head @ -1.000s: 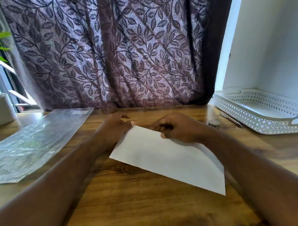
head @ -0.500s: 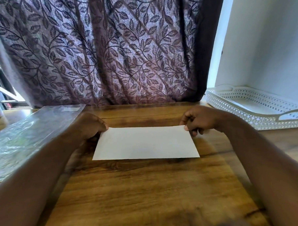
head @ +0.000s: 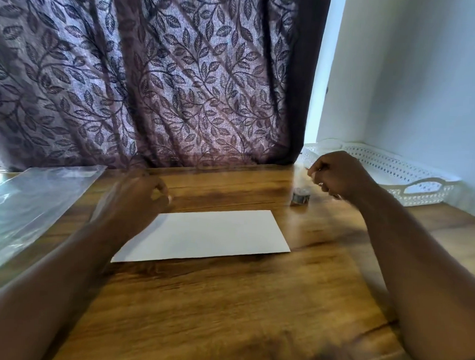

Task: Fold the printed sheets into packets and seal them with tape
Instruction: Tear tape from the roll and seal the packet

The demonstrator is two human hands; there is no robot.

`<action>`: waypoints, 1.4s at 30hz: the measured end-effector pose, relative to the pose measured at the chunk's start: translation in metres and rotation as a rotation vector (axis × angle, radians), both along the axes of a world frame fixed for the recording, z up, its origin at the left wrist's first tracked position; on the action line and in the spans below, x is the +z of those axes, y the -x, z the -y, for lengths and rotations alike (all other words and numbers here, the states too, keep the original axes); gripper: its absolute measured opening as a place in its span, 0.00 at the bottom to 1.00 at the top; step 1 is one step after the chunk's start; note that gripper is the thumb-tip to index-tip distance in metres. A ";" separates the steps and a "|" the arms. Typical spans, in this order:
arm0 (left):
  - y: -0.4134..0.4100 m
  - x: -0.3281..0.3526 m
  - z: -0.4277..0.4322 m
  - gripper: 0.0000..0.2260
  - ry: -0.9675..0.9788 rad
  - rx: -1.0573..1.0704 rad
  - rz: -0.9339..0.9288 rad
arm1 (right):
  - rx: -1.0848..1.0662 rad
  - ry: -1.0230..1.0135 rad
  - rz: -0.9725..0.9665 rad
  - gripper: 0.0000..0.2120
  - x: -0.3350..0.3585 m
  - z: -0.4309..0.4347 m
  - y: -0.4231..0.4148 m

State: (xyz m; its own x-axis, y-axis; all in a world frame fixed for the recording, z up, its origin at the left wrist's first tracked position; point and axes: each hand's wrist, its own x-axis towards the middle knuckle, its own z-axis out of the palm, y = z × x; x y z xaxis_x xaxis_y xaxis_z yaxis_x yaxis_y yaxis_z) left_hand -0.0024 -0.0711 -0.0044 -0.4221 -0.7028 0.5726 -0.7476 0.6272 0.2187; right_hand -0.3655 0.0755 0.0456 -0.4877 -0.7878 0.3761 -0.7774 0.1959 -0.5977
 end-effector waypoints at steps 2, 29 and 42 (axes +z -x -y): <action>0.014 0.001 -0.010 0.01 0.057 -0.066 0.006 | 0.012 0.028 -0.007 0.04 -0.006 -0.001 0.005; 0.040 0.006 -0.046 0.15 -0.320 -0.402 -0.421 | 0.747 0.069 0.102 0.05 -0.032 0.035 -0.114; 0.038 0.012 -0.057 0.13 -0.162 -0.417 -0.493 | 0.762 0.169 0.131 0.06 -0.029 0.029 -0.118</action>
State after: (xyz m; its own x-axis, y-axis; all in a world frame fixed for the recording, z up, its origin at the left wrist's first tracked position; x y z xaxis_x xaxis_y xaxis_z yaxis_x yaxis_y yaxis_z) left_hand -0.0401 -0.0139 0.0073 -0.3926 -0.6307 0.6694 -0.2378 0.7727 0.5885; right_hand -0.2479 0.0462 0.0164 0.1145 -0.8602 0.4969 -0.5821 -0.4634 -0.6681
